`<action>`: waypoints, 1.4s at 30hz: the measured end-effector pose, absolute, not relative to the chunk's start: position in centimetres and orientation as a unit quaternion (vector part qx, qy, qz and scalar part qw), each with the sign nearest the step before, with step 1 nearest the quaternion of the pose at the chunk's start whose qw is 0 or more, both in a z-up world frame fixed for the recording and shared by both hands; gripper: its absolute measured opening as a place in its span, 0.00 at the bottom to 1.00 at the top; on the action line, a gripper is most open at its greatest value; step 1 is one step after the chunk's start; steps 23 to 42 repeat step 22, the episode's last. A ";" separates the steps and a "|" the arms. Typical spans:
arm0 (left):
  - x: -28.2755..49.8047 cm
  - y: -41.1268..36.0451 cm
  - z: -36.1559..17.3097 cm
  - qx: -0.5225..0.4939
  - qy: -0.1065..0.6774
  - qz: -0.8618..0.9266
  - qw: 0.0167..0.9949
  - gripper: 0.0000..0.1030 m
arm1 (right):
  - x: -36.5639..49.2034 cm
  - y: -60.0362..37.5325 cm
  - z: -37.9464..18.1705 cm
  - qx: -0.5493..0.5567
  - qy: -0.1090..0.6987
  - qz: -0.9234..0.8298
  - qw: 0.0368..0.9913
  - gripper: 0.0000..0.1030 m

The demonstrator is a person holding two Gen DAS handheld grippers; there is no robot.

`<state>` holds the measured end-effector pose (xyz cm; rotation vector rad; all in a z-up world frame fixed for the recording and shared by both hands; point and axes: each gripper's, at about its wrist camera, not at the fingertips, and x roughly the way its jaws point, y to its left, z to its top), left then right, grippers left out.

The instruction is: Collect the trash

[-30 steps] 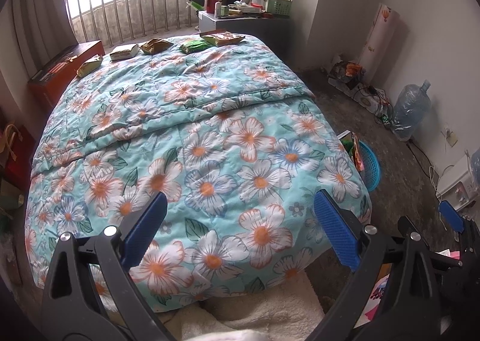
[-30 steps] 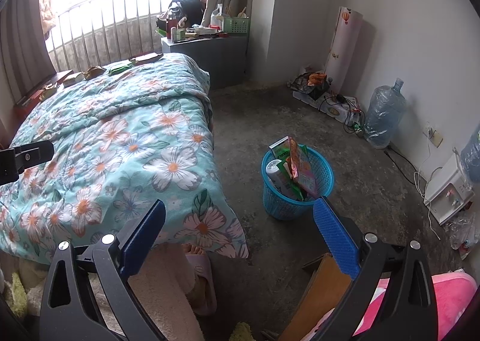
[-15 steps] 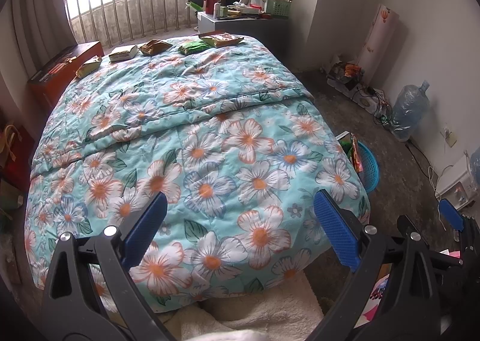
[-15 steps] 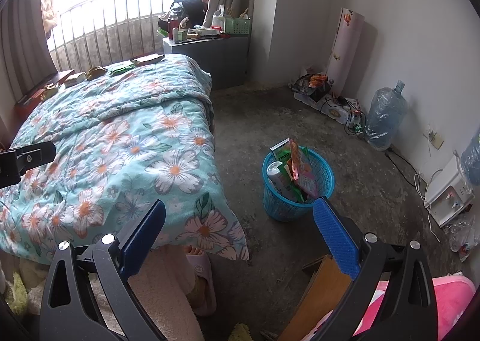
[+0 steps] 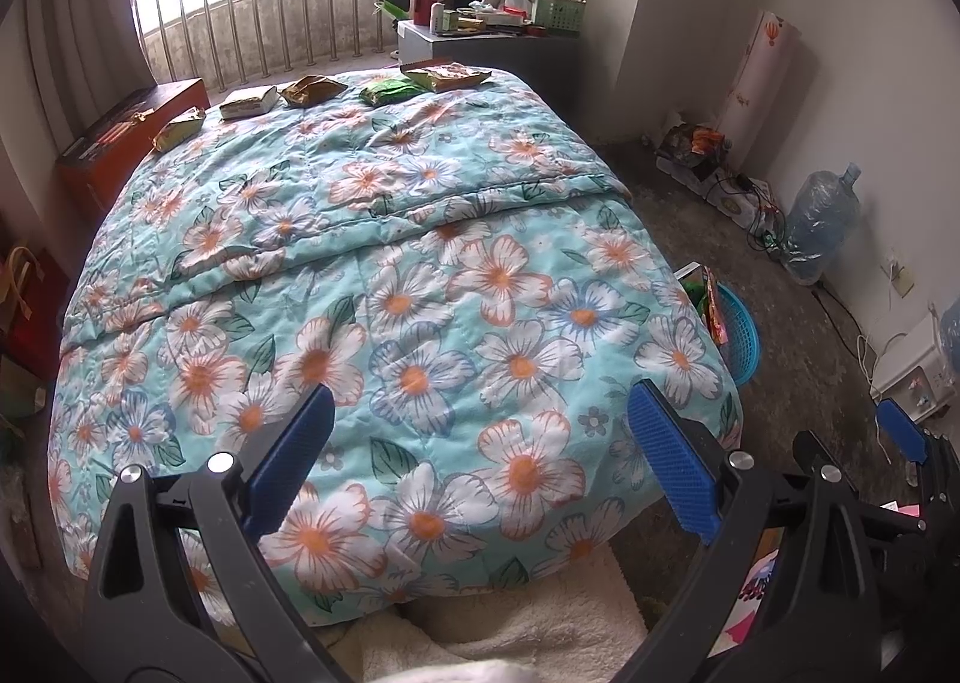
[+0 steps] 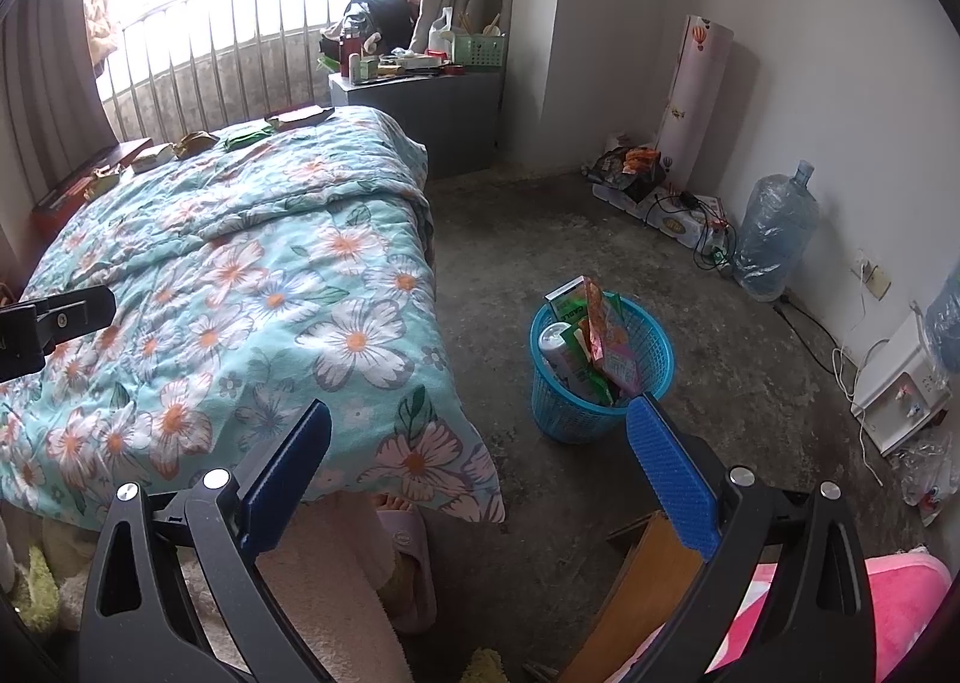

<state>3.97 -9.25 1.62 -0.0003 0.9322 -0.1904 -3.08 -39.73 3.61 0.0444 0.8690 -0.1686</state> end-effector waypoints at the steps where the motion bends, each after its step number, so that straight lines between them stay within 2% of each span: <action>1: 4.0 -9.3 1.6 0.000 0.448 -0.092 0.889 0.91 | -3.1 -39.7 3.6 0.022 0.420 -0.081 0.903 0.93; 42: 3.9 -9.2 1.7 0.000 0.448 -0.090 0.890 0.91 | -3.1 -39.8 3.6 0.022 0.419 -0.080 0.904 0.93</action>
